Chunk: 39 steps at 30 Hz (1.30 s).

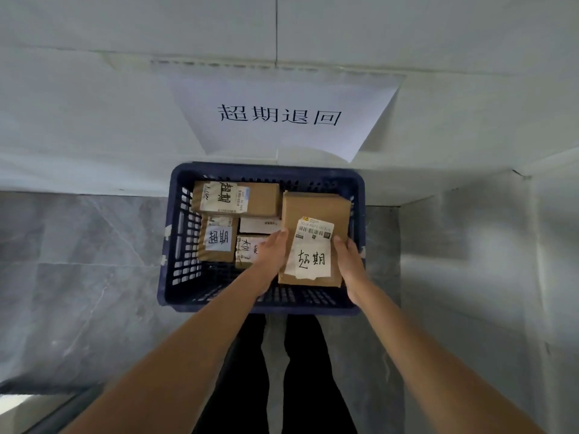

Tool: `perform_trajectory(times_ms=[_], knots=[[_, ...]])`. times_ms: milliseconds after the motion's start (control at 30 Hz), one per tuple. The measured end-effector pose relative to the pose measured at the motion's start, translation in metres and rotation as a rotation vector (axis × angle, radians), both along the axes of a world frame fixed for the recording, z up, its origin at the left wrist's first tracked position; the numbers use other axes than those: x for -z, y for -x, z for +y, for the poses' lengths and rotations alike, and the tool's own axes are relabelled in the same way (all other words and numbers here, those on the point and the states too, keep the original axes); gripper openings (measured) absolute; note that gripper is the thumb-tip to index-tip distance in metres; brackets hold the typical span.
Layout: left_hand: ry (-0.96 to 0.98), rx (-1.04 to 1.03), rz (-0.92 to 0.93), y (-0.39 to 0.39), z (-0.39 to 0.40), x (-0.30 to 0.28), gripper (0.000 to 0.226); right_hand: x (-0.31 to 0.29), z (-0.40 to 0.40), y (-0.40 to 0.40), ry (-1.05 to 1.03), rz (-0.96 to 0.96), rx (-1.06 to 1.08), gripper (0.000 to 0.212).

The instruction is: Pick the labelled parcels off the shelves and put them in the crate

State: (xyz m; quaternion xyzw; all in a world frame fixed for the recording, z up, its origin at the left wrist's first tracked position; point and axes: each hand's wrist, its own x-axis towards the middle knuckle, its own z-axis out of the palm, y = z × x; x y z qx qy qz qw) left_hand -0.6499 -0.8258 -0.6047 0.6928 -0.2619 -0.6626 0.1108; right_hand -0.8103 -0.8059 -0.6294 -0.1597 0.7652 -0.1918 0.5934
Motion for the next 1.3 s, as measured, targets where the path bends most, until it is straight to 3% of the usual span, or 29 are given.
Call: perform_trajectory(times_ms=[200, 367, 400, 433, 533, 633, 767, 933, 1133, 1300], knots=[[-0.082, -0.084, -0.004, 0.018, -0.031, 0.066, 0.052, 0.082, -0.035, 0.019, -0.051, -0.117, -0.067, 0.060], [-0.064, -0.133, -0.033, 0.027, -0.038, 0.087, 0.050, 0.184, -0.055, 0.046, -0.024, -0.218, -0.128, 0.113], [-0.058, -0.128, -0.039, 0.028, -0.036, 0.087, 0.052, 0.183, -0.058, 0.045, -0.049, -0.211, -0.139, 0.118], [-0.058, -0.131, -0.042, 0.028, -0.033, 0.085, 0.052, 0.162, -0.061, 0.040, -0.061, -0.195, -0.154, 0.115], [-0.035, -0.155, -0.056, 0.022, -0.019, 0.071, 0.058, 0.080, -0.057, 0.025, -0.034, -0.053, -0.283, 0.074], [-0.039, -0.054, -0.114, 0.010, -0.005, 0.036, 0.061, 0.033, -0.045, 0.028, 0.038, 0.106, -0.490, 0.059], [0.040, 0.229, -0.225, -0.016, 0.021, -0.033, 0.062, -0.036, -0.054, 0.008, 0.183, 0.224, -0.901, 0.053], [0.191, 0.321, -0.485, -0.061, 0.069, -0.110, 0.060, -0.112, -0.058, -0.063, 0.283, 0.267, -1.315, 0.053], [0.227, 0.099, -0.618, -0.123, 0.153, -0.166, 0.055, -0.170, 0.006, -0.179, 0.403, 0.306, -1.818, 0.055], [0.111, -0.126, -0.680, -0.149, 0.261, -0.184, 0.063, -0.176, 0.105, -0.244, 0.445, 0.287, -2.137, 0.056]])
